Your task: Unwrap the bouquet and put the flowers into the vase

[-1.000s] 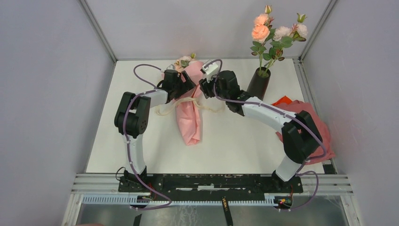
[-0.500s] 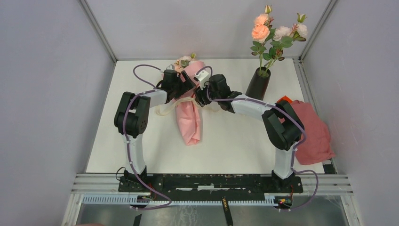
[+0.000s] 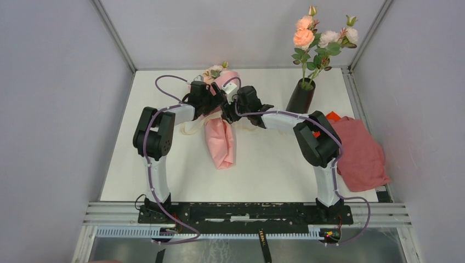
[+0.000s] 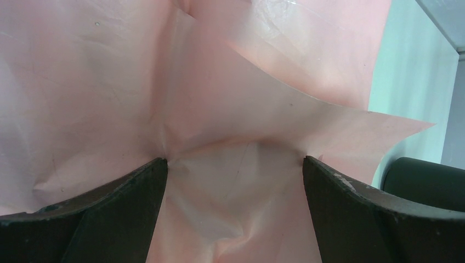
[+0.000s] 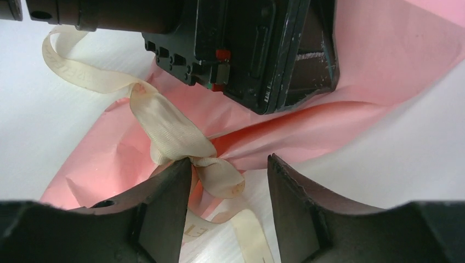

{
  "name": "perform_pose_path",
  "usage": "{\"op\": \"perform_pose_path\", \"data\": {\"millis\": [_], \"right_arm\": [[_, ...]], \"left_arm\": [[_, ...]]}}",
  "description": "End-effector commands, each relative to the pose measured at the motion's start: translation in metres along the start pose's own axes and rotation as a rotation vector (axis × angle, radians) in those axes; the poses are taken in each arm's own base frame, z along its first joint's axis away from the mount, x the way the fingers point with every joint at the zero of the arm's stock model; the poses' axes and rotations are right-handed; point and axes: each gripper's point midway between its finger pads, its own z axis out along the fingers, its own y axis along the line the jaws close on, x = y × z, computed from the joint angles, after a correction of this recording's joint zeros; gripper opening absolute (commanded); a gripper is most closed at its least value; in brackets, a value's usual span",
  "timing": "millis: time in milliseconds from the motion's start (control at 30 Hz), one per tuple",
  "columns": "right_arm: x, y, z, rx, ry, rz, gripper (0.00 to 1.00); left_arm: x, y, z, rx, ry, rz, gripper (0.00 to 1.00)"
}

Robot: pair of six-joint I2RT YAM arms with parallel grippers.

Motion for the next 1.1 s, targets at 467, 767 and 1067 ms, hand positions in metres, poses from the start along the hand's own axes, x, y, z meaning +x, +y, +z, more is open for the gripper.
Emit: {"op": "perform_pose_path", "data": {"millis": [467,767,1067], "right_arm": [[-0.048,-0.027,-0.050,0.117,-0.146,0.003,0.00],[-0.087,-0.030,-0.110,0.191,-0.251,-0.029,0.00],[-0.105,-0.029,-0.149,0.229,-0.304,-0.047,0.00]], "left_arm": [[0.031,0.041,0.008,-0.110,0.086,-0.025,1.00],[0.032,0.045,0.011,-0.114,0.087,-0.033,1.00],[0.028,0.053,0.012,-0.121,0.079,-0.046,1.00]]}}
